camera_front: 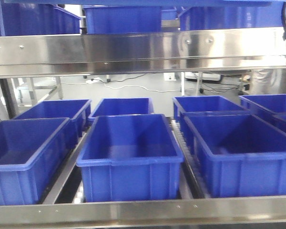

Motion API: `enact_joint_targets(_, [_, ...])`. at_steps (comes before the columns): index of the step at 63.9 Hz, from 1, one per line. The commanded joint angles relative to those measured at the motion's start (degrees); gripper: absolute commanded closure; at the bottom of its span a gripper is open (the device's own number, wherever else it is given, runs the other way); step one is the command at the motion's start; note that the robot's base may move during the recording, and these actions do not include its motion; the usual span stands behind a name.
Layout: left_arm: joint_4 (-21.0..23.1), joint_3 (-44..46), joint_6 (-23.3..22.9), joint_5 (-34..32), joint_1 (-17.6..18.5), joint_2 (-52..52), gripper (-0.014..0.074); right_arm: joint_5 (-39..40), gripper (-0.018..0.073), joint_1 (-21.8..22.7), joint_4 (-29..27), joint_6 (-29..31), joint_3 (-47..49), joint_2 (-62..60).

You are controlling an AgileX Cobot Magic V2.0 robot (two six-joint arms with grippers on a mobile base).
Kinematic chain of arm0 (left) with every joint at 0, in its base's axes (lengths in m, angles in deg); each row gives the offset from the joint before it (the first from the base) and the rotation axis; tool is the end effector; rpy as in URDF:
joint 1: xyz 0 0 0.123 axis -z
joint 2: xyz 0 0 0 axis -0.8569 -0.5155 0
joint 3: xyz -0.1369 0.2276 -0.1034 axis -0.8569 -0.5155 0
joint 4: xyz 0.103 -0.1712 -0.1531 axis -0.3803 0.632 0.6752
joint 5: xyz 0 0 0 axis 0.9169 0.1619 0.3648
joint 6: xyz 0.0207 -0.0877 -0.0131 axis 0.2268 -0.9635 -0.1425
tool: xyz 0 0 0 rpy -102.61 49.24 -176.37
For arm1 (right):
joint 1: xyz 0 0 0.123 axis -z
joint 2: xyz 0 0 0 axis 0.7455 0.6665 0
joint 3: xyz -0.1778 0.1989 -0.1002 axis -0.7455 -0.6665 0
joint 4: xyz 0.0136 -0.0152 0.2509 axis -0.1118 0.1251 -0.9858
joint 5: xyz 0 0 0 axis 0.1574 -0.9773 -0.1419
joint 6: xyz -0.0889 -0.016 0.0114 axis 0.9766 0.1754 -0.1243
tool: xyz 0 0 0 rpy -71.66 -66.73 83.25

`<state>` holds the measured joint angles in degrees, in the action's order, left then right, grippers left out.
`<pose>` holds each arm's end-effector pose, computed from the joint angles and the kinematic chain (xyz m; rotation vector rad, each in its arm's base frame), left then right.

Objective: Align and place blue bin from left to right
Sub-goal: 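Pull the held blue bin back off the shelf with both grippers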

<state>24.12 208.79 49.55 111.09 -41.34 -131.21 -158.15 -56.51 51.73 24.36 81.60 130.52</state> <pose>0.3464 -0.1012 0.4969 0.0878 2.2380 -0.1643 0.3652 0.0624 0.4837 -0.0571 2.2541 0.2644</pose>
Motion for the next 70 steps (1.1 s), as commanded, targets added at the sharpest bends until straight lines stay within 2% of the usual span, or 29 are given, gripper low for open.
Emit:
enact_joint_targets(1, [-1.7, 1.0, 1.2, -3.4, -0.1, 1.7, 0.0707, 5.9, 0.0713, 0.2, 1.8, 1.2, 1.3, -1.5])
enact_joint_targets(70, [-1.7, 1.0, 1.2, -3.4, -0.1, 1.7, 0.0707, 5.9, 0.0713, 0.2, 1.8, 1.2, 1.3, -1.5])
